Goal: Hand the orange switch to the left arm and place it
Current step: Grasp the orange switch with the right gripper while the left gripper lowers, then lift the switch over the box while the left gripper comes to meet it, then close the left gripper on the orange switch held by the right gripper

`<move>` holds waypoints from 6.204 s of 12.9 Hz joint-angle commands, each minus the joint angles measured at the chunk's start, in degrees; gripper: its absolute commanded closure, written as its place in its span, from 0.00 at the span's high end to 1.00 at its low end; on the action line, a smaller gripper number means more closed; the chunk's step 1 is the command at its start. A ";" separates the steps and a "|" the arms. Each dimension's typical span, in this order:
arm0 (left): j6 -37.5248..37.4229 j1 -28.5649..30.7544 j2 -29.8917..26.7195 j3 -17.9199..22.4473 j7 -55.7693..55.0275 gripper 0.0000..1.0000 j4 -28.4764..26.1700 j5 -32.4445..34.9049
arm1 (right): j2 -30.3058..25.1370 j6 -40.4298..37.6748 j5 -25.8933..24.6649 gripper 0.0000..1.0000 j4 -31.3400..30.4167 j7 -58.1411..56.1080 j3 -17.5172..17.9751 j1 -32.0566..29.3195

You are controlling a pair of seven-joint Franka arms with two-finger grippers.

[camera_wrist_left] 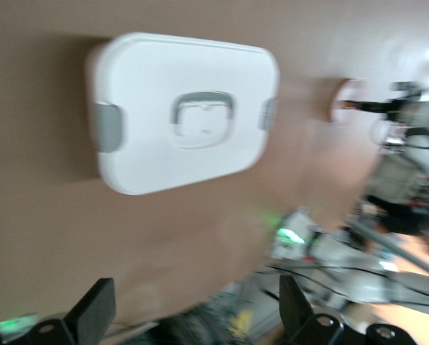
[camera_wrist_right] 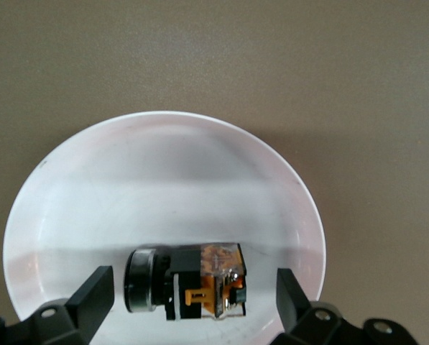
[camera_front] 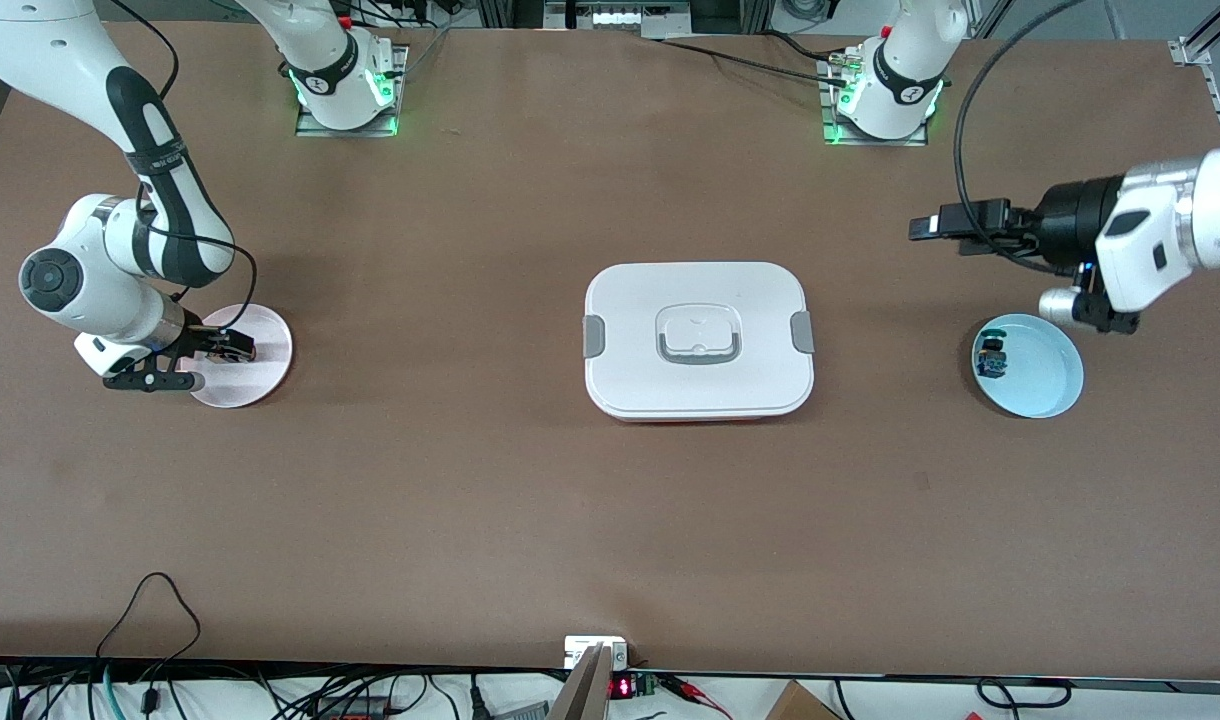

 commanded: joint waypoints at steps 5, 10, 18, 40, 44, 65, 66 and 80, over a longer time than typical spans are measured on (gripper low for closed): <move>-2.39 3.04 6.86 -0.43 -3.84 1.00 0.70 -24.08 | 0.65 2.04 -0.51 1.00 -0.72 -0.72 0.49 -0.35; -3.53 3.04 10.19 -0.69 -3.14 1.00 0.35 -37.09 | 1.35 2.57 -0.60 1.00 -0.72 -0.89 0.49 -0.26; -6.34 2.61 11.96 -0.69 16.16 1.00 -0.97 -44.68 | 1.70 3.01 -0.60 0.64 -0.72 -1.86 0.49 -0.52; 4.72 0.68 7.22 -0.78 11.91 1.00 -2.03 -35.44 | -13.85 -32.14 11.97 0.00 20.09 -15.40 9.71 2.98; 5.87 -1.78 7.48 -0.78 10.49 1.00 -3.34 -35.27 | -16.74 -32.41 18.53 0.01 24.24 -17.50 15.51 3.69; 46.74 -29.30 3.27 -2.54 -11.03 1.00 -6.16 -42.74 | -14.82 -30.11 94.82 0.01 19.76 -84.83 17.37 16.00; 44.91 -28.34 2.48 -2.54 -12.01 1.00 -6.24 -42.74 | -14.64 -31.17 95.54 0.01 19.76 -84.83 17.37 15.74; 46.98 -29.03 -0.26 -5.00 -24.76 0.99 -8.27 -42.83 | -13.76 -31.44 98.63 0.01 19.76 -87.12 17.28 16.00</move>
